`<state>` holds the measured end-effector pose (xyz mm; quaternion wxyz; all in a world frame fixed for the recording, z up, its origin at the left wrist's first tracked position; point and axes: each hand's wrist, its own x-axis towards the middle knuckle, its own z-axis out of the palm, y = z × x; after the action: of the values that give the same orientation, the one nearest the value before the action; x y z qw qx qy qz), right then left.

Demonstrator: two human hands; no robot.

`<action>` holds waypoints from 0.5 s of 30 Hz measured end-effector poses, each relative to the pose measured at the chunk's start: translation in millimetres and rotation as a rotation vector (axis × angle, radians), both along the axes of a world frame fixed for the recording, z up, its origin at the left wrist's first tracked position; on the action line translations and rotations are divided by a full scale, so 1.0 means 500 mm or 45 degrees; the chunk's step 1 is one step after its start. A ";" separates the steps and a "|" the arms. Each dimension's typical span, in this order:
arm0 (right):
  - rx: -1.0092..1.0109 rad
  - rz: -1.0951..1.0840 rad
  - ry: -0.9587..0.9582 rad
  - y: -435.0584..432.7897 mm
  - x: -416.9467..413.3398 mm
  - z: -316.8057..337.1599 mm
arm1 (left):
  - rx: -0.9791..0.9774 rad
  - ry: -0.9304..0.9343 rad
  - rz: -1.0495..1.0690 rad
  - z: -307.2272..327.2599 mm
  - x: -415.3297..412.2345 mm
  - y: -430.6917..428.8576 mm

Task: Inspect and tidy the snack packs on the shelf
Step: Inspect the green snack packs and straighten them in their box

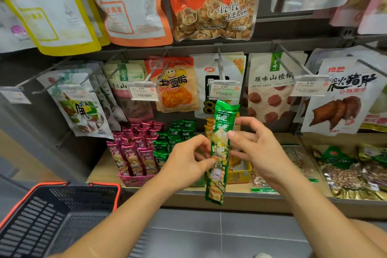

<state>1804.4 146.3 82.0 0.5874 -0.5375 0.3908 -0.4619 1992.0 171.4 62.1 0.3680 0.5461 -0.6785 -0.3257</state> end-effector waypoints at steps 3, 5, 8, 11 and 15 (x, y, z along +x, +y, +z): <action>-0.086 0.053 0.147 0.003 0.008 -0.007 | 0.043 0.397 0.052 0.026 -0.007 -0.010; -0.118 0.033 0.162 0.006 0.014 -0.010 | 0.047 0.543 0.110 0.045 -0.005 -0.017; -0.071 0.069 0.082 0.008 0.023 -0.018 | 0.073 0.609 0.116 0.062 0.000 -0.023; -0.006 0.187 0.052 0.012 0.034 -0.027 | 0.139 0.627 0.061 0.064 0.002 -0.030; -0.003 0.352 0.085 0.028 0.049 -0.028 | 0.076 0.612 0.102 0.063 -0.002 -0.042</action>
<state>1829.0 160.4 68.1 0.6314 -0.6020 0.3318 -0.3589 1991.2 150.2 93.8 0.5150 0.4901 -0.5394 -0.4513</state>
